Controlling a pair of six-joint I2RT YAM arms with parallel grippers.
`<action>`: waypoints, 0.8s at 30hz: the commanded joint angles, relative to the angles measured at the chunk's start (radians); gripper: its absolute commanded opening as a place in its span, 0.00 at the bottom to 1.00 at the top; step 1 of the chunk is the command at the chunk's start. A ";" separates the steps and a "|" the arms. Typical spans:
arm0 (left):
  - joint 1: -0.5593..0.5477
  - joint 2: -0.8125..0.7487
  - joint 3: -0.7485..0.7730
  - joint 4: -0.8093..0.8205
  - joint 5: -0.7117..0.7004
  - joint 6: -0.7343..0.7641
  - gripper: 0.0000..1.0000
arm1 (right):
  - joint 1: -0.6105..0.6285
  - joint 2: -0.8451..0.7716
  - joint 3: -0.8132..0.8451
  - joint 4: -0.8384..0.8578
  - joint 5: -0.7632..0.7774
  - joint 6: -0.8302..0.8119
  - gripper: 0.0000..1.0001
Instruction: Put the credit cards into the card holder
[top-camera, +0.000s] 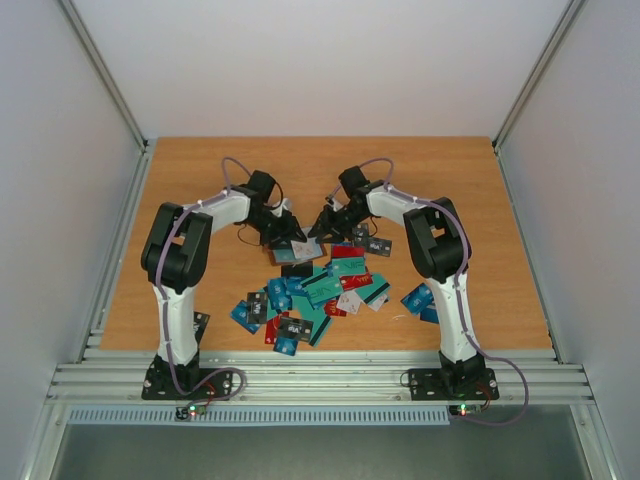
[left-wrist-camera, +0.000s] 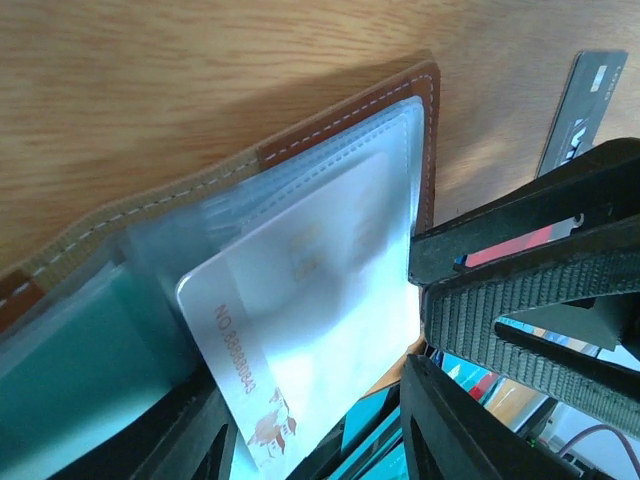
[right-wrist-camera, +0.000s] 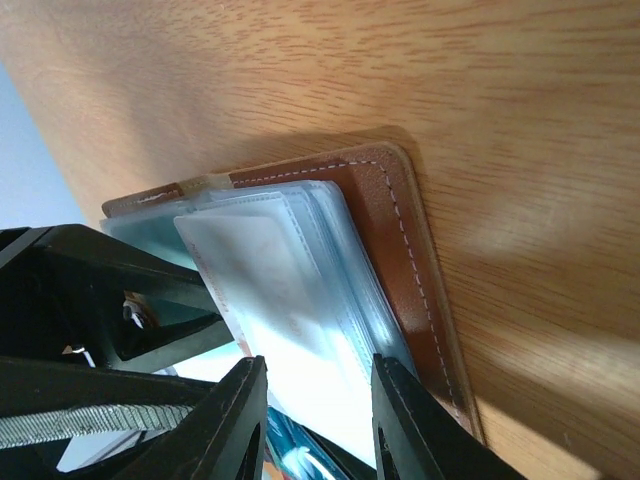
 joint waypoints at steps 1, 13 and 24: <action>-0.001 -0.008 0.040 -0.151 -0.068 0.024 0.48 | 0.007 -0.011 -0.021 -0.031 0.037 0.017 0.31; -0.006 0.049 0.109 -0.197 -0.072 -0.043 0.53 | 0.007 -0.026 -0.035 -0.007 0.026 0.043 0.31; -0.043 0.069 0.127 -0.175 -0.073 -0.108 0.52 | 0.006 -0.037 -0.070 0.020 0.026 0.065 0.31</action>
